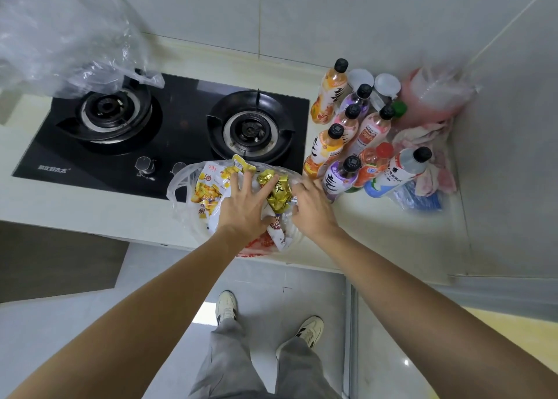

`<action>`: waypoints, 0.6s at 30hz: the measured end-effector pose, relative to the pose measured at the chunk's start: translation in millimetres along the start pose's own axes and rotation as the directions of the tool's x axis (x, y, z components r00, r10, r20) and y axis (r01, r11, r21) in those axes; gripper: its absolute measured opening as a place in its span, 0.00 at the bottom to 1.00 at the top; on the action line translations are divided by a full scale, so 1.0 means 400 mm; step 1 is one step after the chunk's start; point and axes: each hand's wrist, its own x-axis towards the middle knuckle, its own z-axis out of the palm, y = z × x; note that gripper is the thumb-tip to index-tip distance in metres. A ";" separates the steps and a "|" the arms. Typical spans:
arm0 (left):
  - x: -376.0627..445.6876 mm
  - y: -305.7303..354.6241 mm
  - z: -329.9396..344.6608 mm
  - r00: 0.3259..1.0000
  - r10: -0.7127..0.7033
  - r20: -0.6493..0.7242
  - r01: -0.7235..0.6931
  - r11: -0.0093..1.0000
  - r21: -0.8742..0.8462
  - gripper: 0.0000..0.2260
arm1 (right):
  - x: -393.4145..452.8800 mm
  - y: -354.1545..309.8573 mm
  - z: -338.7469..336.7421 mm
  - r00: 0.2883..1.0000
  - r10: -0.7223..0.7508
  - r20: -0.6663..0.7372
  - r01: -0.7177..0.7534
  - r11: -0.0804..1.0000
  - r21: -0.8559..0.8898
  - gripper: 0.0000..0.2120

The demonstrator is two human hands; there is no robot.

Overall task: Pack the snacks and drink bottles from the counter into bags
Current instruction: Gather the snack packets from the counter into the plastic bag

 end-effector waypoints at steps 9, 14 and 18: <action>0.007 -0.009 -0.002 1.000 0.016 0.020 -0.016 1.000 0.007 0.43 | -0.039 0.030 0.058 1.000 0.024 0.011 -0.022 0.981 -0.193 0.19; 0.006 -0.009 0.001 1.000 0.022 0.017 -0.022 1.000 0.020 0.43 | -0.059 0.048 0.055 0.999 0.048 0.007 -0.047 0.989 -0.141 0.15; 0.007 -0.009 0.000 1.000 0.023 0.020 -0.023 1.000 0.017 0.42 | -0.074 0.046 0.031 0.995 0.089 -0.034 -0.090 0.995 -0.031 0.07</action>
